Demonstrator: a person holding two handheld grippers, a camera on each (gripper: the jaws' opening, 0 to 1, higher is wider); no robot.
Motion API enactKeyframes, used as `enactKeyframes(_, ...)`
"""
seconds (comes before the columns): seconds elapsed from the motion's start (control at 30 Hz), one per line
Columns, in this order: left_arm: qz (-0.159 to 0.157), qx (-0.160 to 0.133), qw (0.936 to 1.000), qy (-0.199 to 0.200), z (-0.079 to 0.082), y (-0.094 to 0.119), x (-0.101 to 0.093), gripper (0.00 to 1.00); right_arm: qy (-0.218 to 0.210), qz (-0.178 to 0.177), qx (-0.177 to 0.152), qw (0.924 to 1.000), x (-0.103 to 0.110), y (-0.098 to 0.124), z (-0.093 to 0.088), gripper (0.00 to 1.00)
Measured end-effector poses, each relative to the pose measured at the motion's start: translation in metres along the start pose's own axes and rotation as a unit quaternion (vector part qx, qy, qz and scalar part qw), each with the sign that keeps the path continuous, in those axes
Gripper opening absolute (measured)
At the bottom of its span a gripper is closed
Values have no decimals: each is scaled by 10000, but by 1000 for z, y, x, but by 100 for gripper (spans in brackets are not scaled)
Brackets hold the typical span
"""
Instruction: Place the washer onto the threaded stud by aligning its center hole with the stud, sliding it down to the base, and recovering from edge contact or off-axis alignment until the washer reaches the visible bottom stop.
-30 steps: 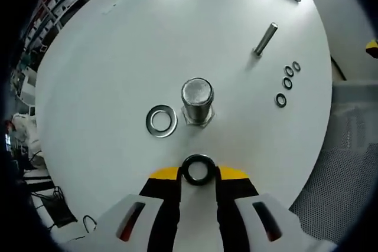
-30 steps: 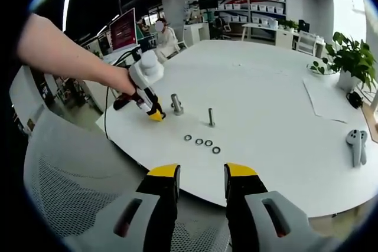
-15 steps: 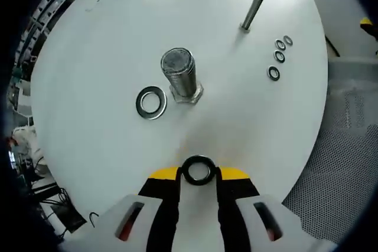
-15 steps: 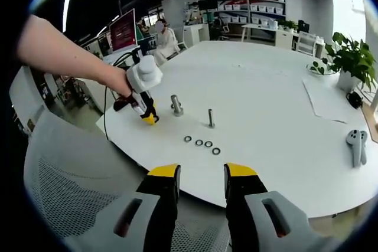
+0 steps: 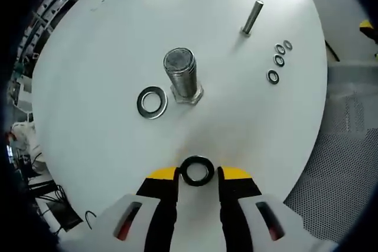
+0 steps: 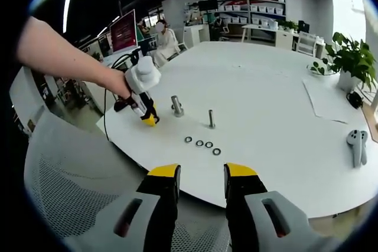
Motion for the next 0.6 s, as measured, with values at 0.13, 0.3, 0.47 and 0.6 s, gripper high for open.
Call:
enactKeyframes(0.13,-3,33,10000,69,2,-1,2,25,-2,-2,3,10000,0,1,0,32)
enactKeyframes(0.3,60,76,9999,-86,6,-4,11,21,2,5,0,10000,0,0,0,32)
enactKeyframes(0.47,41,54,10000,-3,5,-3,9,20,-4,3,-2,10000,0,0,0,32)
enactKeyframes(0.6,21,8,10000,41,4,-2,8,19,3,10,5,10000,-1,-1,-1,32)
Point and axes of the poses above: the point that each gripper's makers call its tool centre point, and the gripper's own axes: y roughly backward along the fingers, x roughly to its left, z roughly out of its top, the point moved 1 cm from there along y, roughly backward along the fingers, and after that the axes turned 12 degrees about y, right-handed, at the moved point
